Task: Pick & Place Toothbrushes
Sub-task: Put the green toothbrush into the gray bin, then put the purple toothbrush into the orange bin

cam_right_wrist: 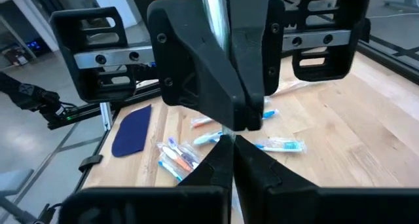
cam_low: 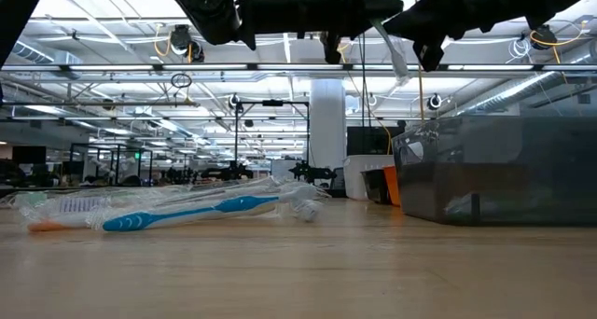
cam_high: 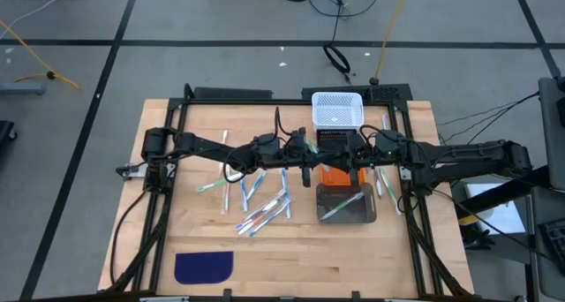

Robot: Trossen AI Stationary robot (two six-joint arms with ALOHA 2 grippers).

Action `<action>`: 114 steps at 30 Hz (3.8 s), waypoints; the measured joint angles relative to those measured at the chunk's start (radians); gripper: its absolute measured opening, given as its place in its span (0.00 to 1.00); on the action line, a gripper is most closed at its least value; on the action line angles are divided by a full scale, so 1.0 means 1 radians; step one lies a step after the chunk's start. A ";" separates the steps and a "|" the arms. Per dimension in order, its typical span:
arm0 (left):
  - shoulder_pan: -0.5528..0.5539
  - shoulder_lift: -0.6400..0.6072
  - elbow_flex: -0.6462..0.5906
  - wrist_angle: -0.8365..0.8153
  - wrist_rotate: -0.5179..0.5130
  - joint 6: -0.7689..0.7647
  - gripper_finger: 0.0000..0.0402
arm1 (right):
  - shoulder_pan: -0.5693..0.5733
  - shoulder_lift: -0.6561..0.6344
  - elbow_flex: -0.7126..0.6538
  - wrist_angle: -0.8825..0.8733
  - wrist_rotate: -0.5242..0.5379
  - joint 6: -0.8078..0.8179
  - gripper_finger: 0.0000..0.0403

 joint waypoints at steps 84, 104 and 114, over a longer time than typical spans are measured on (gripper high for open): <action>-0.147 0.294 0.504 -0.571 -0.001 0.087 0.09 | -0.154 -0.183 -0.001 -0.323 0.094 -0.052 0.26; -0.133 0.294 0.504 -0.536 -0.005 0.083 0.46 | -0.154 -0.183 -0.001 -0.349 0.097 -0.046 0.26; -0.133 0.293 0.503 -0.593 -0.003 0.114 0.43 | -0.167 -0.183 0.000 -0.592 0.255 0.111 0.26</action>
